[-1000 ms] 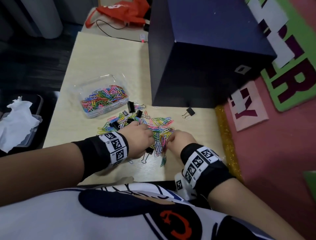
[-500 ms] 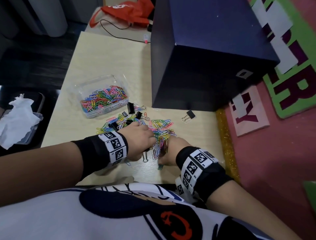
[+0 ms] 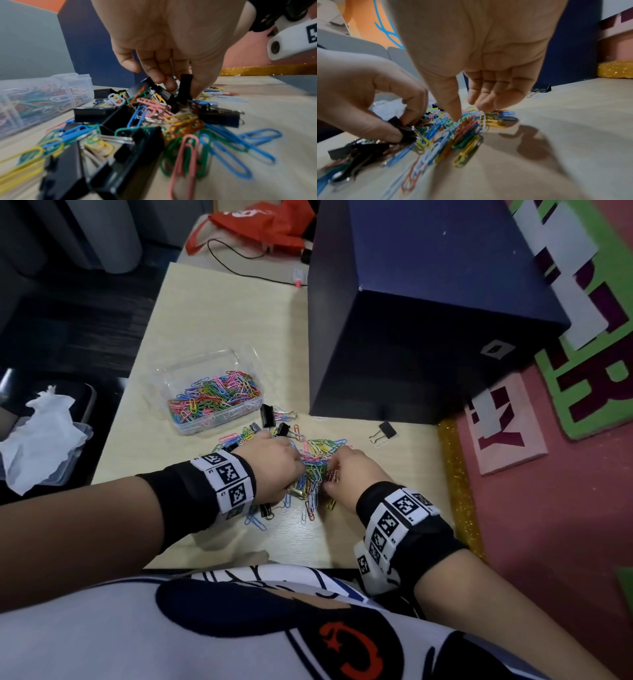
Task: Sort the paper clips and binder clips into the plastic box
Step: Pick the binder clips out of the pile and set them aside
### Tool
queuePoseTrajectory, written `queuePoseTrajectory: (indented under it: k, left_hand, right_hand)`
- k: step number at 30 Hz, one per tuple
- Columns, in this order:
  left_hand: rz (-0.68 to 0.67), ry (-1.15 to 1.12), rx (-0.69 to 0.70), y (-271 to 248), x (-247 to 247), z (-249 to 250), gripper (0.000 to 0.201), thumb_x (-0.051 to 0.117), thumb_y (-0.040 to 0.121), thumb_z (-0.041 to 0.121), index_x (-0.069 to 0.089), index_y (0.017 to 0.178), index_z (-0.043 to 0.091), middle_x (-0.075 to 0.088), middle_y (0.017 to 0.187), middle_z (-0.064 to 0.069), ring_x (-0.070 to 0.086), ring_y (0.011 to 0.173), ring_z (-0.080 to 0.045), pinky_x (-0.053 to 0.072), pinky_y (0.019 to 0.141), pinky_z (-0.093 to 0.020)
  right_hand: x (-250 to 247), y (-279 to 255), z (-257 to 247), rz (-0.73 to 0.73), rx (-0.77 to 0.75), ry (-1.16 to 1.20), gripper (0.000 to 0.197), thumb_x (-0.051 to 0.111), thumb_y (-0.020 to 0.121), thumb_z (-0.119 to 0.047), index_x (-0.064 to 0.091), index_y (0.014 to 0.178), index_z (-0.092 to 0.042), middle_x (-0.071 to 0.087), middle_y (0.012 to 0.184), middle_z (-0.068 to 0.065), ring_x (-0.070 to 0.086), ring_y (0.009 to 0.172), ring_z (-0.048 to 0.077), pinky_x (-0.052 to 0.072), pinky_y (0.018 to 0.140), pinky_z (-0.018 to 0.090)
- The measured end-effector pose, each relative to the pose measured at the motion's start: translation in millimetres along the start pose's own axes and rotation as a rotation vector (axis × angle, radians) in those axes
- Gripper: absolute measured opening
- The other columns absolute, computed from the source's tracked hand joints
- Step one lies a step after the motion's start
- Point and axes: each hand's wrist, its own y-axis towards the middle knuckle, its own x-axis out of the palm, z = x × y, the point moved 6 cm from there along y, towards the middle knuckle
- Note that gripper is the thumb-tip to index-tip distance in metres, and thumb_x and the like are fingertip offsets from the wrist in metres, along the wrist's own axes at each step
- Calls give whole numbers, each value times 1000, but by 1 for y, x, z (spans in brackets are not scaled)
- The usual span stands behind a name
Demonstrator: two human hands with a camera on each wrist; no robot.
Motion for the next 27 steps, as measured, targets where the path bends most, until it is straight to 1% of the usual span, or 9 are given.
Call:
queuePoseTrajectory:
  k: [3, 5, 9, 12, 17, 20, 22, 24, 27]
  left_hand:
    - [29, -45, -53, 2, -9, -7, 30, 51, 86, 36, 58, 110, 21, 60, 109, -1, 52, 109, -25, 38, 85, -35]
    - [35, -82, -79, 4, -15, -10, 31, 52, 85, 37, 57, 111, 21, 61, 109, -1, 53, 109, -25, 40, 86, -35]
    - [71, -184, -102, 8, -22, -12, 24, 54, 84, 36, 59, 102, 23, 62, 106, 1, 55, 106, -24, 43, 85, -36]
    - [90, -288, -124, 11, -21, -14, 23, 56, 84, 38, 59, 101, 24, 62, 105, 0, 57, 104, -25, 48, 87, -38]
    - [142, -414, -202, 16, -17, -17, 49, 63, 82, 45, 51, 124, 22, 58, 114, -2, 53, 111, -25, 49, 90, -40]
    - [54, -239, -181, 18, -8, -9, 63, 66, 77, 51, 47, 129, 19, 53, 120, -4, 50, 112, -26, 48, 90, -41]
    - [-24, -158, -160, 19, 0, -3, 72, 70, 73, 52, 44, 131, 18, 50, 125, -5, 48, 114, -27, 45, 92, -43]
    - [-63, -129, -153, 20, 5, 0, 70, 71, 75, 46, 42, 133, 17, 48, 125, -6, 46, 115, -27, 43, 91, -43]
    - [-35, -118, -147, 22, 3, 0, 43, 62, 84, 31, 51, 122, 14, 52, 118, -8, 50, 109, -28, 44, 85, -41]
  right_hand:
    - [-1, -4, -14, -28, -131, 92, 25, 68, 81, -35, 58, 101, -23, 62, 94, -2, 56, 83, 18, 45, 74, 27]
    - [-3, -6, -21, 0, -183, 92, 23, 65, 84, -38, 63, 100, -22, 62, 90, -3, 56, 84, 18, 43, 71, 27]
    - [-13, -7, -25, 85, -238, 30, 16, 57, 89, -26, 68, 100, -21, 65, 102, 3, 58, 98, 22, 45, 82, 29]
    - [-17, -7, -20, 92, -241, 8, 17, 60, 87, -30, 68, 100, -23, 62, 104, 3, 58, 99, 22, 46, 86, 31]
    - [-32, -2, 9, 284, -48, 151, 10, 58, 88, -25, 66, 94, -26, 63, 101, -2, 59, 87, 18, 46, 77, 26]
    - [-40, 2, 39, 397, 177, 282, 13, 53, 90, -22, 62, 99, -23, 65, 105, 2, 59, 81, 19, 43, 68, 24]
    - [-41, 2, 53, 403, 294, 274, 21, 52, 91, -22, 58, 111, -21, 57, 119, 6, 55, 82, 20, 37, 69, 23]
    - [-43, 0, 56, 407, 309, 193, 33, 54, 91, -25, 52, 124, -19, 45, 128, 7, 56, 96, 25, 36, 74, 23]
    - [-33, 4, 43, 298, 178, 166, 47, 61, 86, -31, 46, 128, -20, 37, 132, 6, 55, 110, 27, 42, 88, 28]
